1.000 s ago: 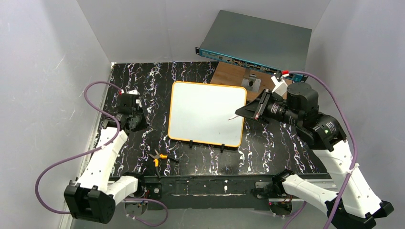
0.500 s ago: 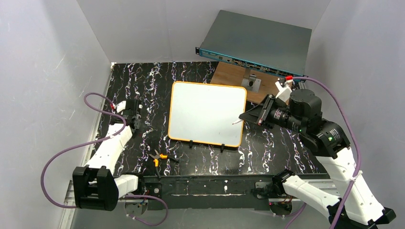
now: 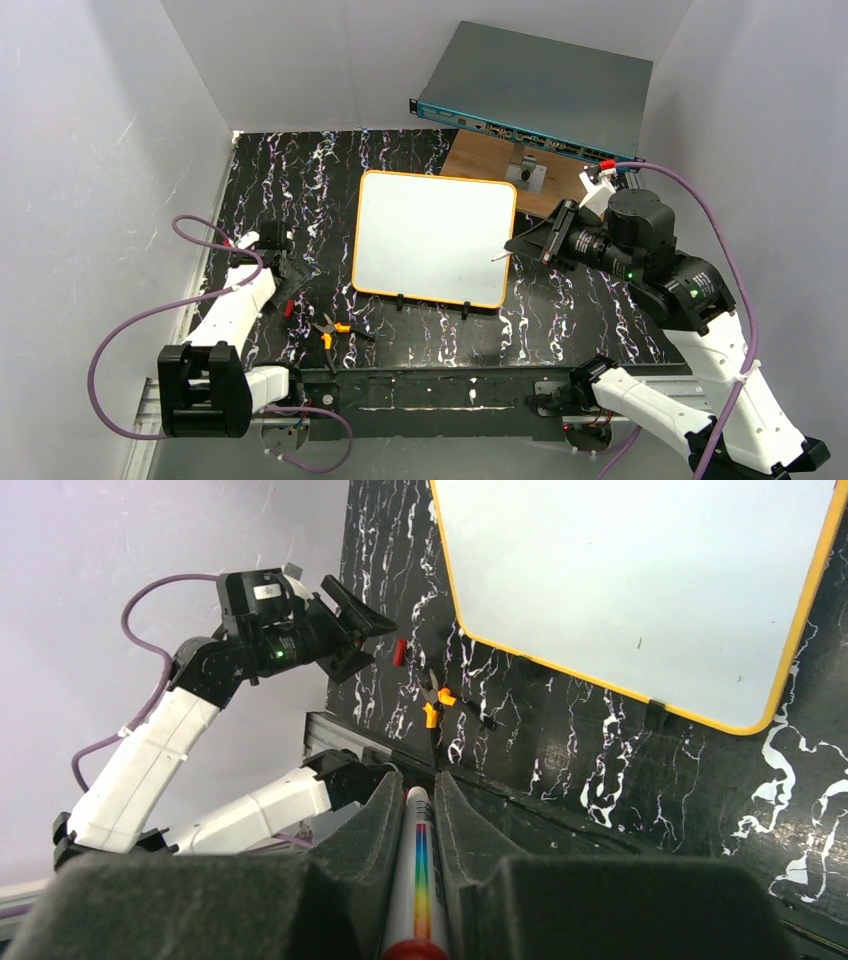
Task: Write a sentence on the whiteboard
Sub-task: Place the pen cap at the center of the board.
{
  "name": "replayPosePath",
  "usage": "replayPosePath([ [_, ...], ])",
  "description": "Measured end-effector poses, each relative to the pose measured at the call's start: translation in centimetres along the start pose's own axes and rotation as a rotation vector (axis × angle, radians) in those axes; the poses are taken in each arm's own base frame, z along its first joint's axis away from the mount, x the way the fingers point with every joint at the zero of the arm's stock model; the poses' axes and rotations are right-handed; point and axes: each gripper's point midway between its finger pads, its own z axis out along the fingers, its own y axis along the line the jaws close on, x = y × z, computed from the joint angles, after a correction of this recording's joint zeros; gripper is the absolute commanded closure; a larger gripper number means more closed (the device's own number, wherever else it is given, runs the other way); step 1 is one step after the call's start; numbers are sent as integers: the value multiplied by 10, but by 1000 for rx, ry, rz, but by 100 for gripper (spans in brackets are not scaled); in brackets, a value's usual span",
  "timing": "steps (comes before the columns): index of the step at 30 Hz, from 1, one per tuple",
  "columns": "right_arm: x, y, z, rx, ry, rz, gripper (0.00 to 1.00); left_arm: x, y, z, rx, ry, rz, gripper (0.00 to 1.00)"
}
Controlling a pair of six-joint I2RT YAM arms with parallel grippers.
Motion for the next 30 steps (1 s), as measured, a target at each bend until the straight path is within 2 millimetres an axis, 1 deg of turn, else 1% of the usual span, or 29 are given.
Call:
replayPosePath([
  [5, 1, -4, 2, 15, 8, -13, 99, -4, -5, -5, 42, -14, -14, 17],
  [6, 1, -4, 2, 17, 9, -14, 99, -6, -8, -8, 66, -24, -9, 16],
  [9, 3, -7, 2, 27, 14, -18, 99, -15, -20, -22, 174, -70, 32, 9],
  [12, 4, -9, 2, 37, 17, -24, 99, -24, -38, -39, 314, -120, 84, 9],
  [15, 3, -10, 1, 38, 15, -30, 99, -26, -57, -54, 459, -153, 151, 13],
  [16, 3, -10, 1, 38, 15, -31, 99, -25, -63, -58, 508, -159, 175, 15],
  [18, 4, -11, 1, 39, 15, -32, 99, -19, -74, -64, 604, -166, 219, 14],
  [23, 6, -13, 1, 45, 22, -36, 99, 10, -100, -75, 850, -127, 362, 13],
  [25, 7, -15, 0, 50, 26, -39, 99, 18, -108, -80, 930, -112, 416, 11],
  [28, 10, -17, -3, 55, 30, -46, 99, 24, -118, -91, 1033, -108, 491, 10],
  [30, 11, -18, -6, 55, 30, -48, 99, 28, -124, -97, 1094, -105, 534, 12],
])
